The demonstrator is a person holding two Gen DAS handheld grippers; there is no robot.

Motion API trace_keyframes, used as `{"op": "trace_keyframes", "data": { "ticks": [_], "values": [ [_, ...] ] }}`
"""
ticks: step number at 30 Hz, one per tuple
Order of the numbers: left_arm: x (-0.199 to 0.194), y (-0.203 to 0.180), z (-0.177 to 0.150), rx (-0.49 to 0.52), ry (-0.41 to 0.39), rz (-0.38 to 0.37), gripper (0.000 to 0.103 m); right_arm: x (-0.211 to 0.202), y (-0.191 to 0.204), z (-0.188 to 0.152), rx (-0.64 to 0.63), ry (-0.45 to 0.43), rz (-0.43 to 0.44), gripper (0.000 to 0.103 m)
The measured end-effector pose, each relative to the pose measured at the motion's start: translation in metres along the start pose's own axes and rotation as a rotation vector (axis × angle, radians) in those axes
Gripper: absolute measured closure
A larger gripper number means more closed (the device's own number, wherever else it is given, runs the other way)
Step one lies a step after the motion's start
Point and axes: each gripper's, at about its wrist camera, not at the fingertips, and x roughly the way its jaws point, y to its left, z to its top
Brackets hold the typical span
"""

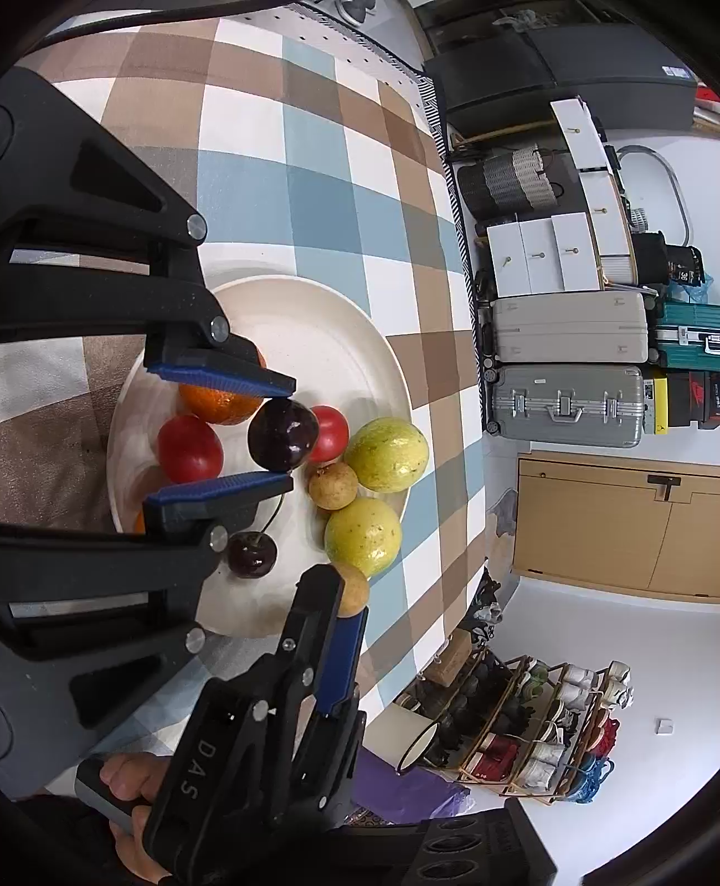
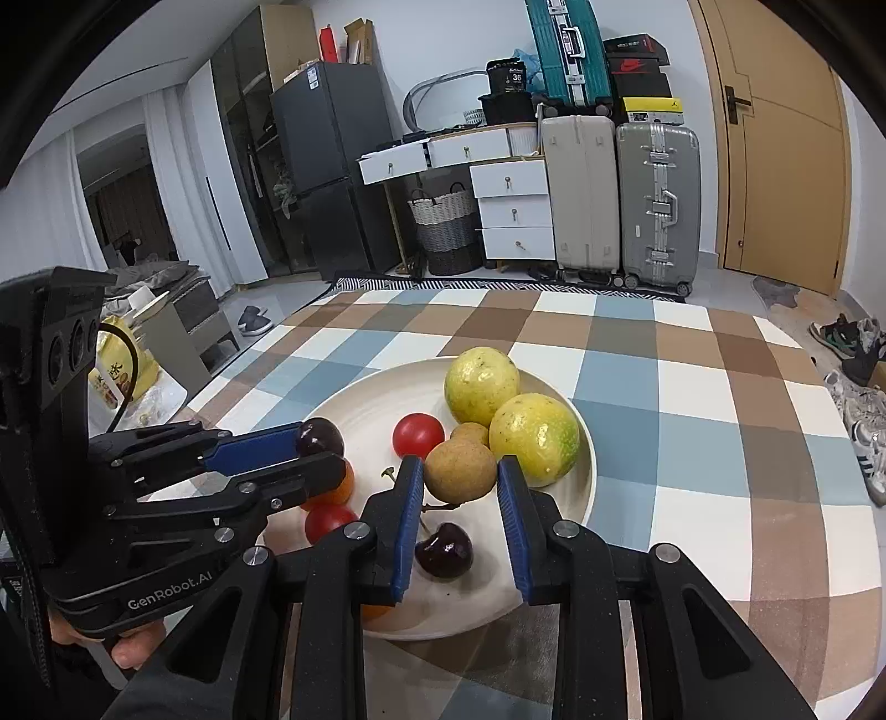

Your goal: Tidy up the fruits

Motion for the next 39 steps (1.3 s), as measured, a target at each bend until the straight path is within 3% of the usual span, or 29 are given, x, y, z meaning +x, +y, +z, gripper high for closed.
{"op": "trace_keyframes", "data": {
  "ticks": [5,8,17,19,22,25,27,31,33,35,39],
  "values": [
    [-0.001,-0.001,0.0,-0.001,-0.004,-0.008,0.078,-0.003,-0.002,0.001,0.011,-0.014,-0.006,0.073],
    [-0.002,-0.001,0.0,-0.001,-0.01,-0.007,0.078,-0.007,-0.004,0.003,0.021,-0.027,-0.009,0.062],
    [-0.005,0.0,0.001,-0.017,-0.016,-0.016,0.078,-0.021,-0.011,0.005,0.031,-0.067,-0.044,0.048],
    [-0.005,0.001,0.001,-0.023,-0.013,-0.014,0.077,-0.022,-0.012,0.004,0.03,-0.075,-0.048,0.039],
    [-0.007,0.003,0.002,-0.024,-0.013,-0.005,0.065,-0.025,-0.015,0.004,0.042,-0.084,-0.042,0.032],
    [-0.013,0.005,0.002,-0.03,-0.04,0.0,0.043,-0.028,-0.016,0.004,0.047,-0.09,-0.044,0.023],
    [-0.018,0.005,0.003,-0.035,-0.057,0.007,0.02,-0.03,-0.017,0.003,0.054,-0.098,-0.039,0.016],
    [-0.026,0.006,0.003,-0.027,-0.081,0.016,0.015,-0.035,-0.022,0.001,0.078,-0.117,-0.02,0.004],
    [-0.029,0.007,0.003,-0.035,-0.089,0.018,0.008,-0.037,-0.022,0.0,0.08,-0.123,-0.021,0.001],
    [-0.034,0.009,0.002,-0.044,-0.1,0.019,0.001,-0.039,-0.022,-0.001,0.074,-0.127,-0.011,0.001],
    [-0.048,0.008,0.001,-0.037,-0.14,0.028,0.001,-0.043,-0.018,-0.005,0.051,-0.134,-0.007,0.0]
  ]
}}
